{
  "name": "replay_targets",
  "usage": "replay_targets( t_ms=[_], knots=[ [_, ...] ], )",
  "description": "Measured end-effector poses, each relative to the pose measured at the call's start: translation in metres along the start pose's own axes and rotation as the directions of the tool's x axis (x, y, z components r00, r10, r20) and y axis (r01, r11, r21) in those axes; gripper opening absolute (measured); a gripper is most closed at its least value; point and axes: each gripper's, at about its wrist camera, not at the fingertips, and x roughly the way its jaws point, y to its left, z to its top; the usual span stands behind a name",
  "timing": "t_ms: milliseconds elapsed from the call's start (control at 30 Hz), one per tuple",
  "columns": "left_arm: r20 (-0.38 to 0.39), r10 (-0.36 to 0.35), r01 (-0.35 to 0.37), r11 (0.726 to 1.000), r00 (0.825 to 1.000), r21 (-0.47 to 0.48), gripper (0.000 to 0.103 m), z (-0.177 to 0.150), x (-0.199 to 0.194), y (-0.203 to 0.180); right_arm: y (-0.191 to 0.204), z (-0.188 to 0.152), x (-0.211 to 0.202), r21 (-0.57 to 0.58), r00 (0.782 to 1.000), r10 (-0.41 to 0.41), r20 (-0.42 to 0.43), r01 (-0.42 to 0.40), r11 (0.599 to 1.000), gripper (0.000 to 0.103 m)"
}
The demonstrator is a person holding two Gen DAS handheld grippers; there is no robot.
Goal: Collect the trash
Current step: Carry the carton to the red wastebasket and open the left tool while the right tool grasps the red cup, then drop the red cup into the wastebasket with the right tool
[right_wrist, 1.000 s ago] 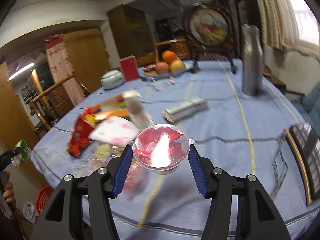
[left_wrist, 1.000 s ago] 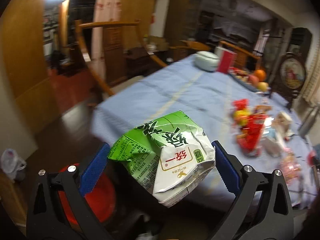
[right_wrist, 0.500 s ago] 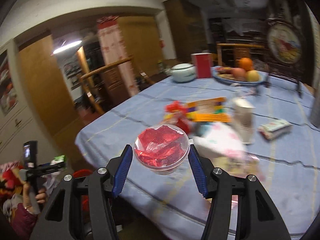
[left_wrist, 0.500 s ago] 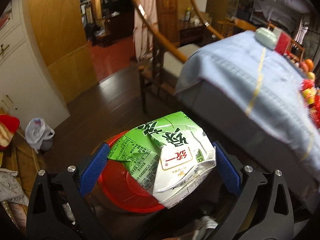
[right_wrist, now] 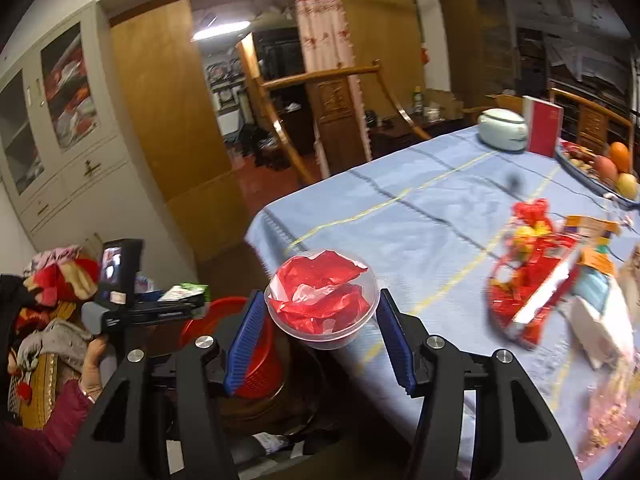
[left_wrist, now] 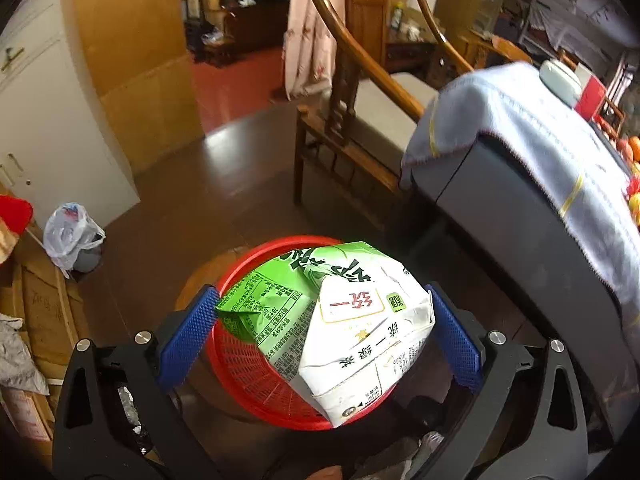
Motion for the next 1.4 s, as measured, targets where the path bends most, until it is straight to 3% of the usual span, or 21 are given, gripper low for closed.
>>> replay_targets(
  t_ms=[67, 133, 167, 200, 233, 267, 333, 400, 467, 533, 633, 733, 1000, 1033, 1067, 1100, 1267, 1400],
  knots=[
    [0.001, 0.011, -0.011, 1.000, 1.000, 0.009, 0.096, -0.002, 0.003, 0.001, 0.010, -0.001, 0.008, -0.012, 1.000, 0.013, -0.021, -0.013, 1.000, 0.057],
    [0.059, -0.002, -0.002, 0.998, 0.998, 0.060, 0.097, -0.002, 0.001, -0.005, 0.014, -0.004, 0.015, -0.018, 0.999, 0.016, -0.041, -0.017, 1.000, 0.057],
    [0.081, 0.072, -0.081, 0.991, 0.994, 0.105, 0.097, 0.000, 0.008, -0.009, 0.014, -0.006, 0.016, -0.019, 0.999, 0.017, -0.047, -0.018, 1.000, 0.057],
    [0.049, 0.121, -0.126, 0.987, 0.991, 0.098, 0.096, 0.000, 0.015, -0.009, 0.014, -0.007, 0.018, -0.019, 0.998, 0.018, -0.054, -0.019, 1.000, 0.057],
    [0.006, 0.103, -0.104, 0.991, 0.995, 0.080, 0.096, -0.001, 0.020, -0.006, 0.015, -0.008, 0.021, -0.018, 0.998, 0.020, -0.067, -0.022, 1.000, 0.057],
    [-0.009, 0.005, -0.004, 0.996, 1.000, 0.087, 0.097, -0.003, 0.023, -0.005, 0.015, -0.009, 0.024, -0.019, 0.997, 0.022, -0.073, -0.024, 1.000, 0.057],
    [-0.060, 0.042, -0.035, 0.994, 0.997, 0.108, 0.096, -0.006, 0.033, -0.006, 0.016, -0.010, 0.029, -0.020, 0.996, 0.026, -0.080, -0.028, 0.999, 0.057],
    [-0.067, -0.013, 0.021, 0.992, 0.998, 0.123, 0.096, -0.008, 0.030, -0.005, 0.018, -0.011, 0.031, -0.028, 0.996, 0.032, -0.086, -0.035, 0.999, 0.057],
    [-0.075, 0.003, 0.007, 0.991, 0.997, 0.130, 0.096, -0.007, 0.026, -0.002, 0.019, -0.012, 0.034, -0.036, 0.995, 0.031, -0.090, -0.034, 0.999, 0.057],
    [-0.081, -0.063, 0.074, 0.987, 0.995, 0.145, 0.096, -0.007, 0.020, 0.001, 0.020, -0.014, 0.038, -0.039, 0.995, 0.035, -0.098, -0.039, 0.998, 0.057],
    [-0.056, 0.057, -0.046, 0.983, 0.997, 0.180, 0.096, -0.010, 0.019, 0.006, 0.022, -0.016, 0.046, -0.032, 0.992, 0.053, -0.112, -0.057, 0.998, 0.057],
    [-0.027, 0.042, -0.038, 0.990, 0.999, 0.137, 0.096, -0.013, 0.007, 0.020, 0.029, -0.018, 0.052, -0.038, 0.989, 0.072, -0.126, -0.078, 0.996, 0.057],
    [0.083, 0.185, -0.184, 0.983, 0.979, -0.019, 0.096, 0.001, -0.019, 0.055, 0.081, -0.012, 0.102, -0.094, 0.956, 0.193, -0.221, -0.218, 0.971, 0.057],
    [0.090, 0.193, -0.191, 0.981, 0.977, -0.031, 0.096, 0.003, -0.022, 0.059, 0.094, -0.007, 0.115, -0.100, 0.942, 0.232, -0.242, -0.262, 0.960, 0.064],
    [0.100, 0.200, -0.196, 0.979, 0.975, -0.049, 0.096, 0.005, -0.027, 0.064, 0.103, -0.004, 0.123, -0.102, 0.931, 0.259, -0.255, -0.293, 0.951, 0.078],
    [0.107, 0.206, -0.200, 0.978, 0.973, -0.067, 0.096, 0.008, -0.031, 0.069, 0.113, 0.001, 0.131, -0.108, 0.925, 0.278, -0.258, -0.313, 0.943, 0.082],
    [0.134, 0.211, -0.191, 0.970, 0.968, -0.149, 0.096, 0.013, -0.049, 0.086, 0.129, 0.011, 0.127, -0.164, 0.945, 0.260, -0.200, -0.294, 0.942, 0.084],
    [0.130, 0.204, -0.184, 0.971, 0.970, -0.151, 0.096, 0.012, -0.049, 0.082, 0.101, 0.009, 0.097, -0.175, 0.981, 0.167, -0.097, -0.182, 0.968, 0.096]
  ],
)
